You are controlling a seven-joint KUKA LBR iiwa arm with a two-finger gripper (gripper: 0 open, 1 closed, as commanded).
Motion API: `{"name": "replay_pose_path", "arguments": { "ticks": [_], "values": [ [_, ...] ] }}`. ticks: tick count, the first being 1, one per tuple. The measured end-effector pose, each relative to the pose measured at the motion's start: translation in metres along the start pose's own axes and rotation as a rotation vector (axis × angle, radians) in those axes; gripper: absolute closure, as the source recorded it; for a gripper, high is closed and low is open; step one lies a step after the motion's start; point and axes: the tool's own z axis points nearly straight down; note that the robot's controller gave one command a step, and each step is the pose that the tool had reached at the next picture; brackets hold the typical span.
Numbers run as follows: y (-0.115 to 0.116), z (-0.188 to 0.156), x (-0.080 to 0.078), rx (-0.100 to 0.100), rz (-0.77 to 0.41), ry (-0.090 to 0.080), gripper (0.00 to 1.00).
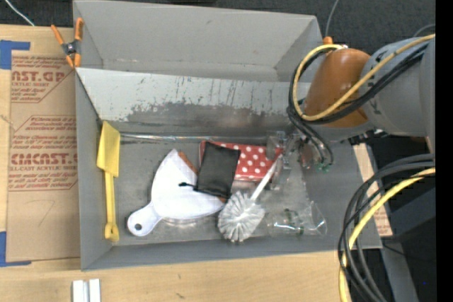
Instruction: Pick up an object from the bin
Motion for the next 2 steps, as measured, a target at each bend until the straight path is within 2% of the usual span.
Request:
{"name": "replay_pose_path", "arguments": {
  "ticks": [2],
  "values": [
    [0.0003,-0.0037,0.0002,0.000,0.000,0.000,1.00]
  ]
}}
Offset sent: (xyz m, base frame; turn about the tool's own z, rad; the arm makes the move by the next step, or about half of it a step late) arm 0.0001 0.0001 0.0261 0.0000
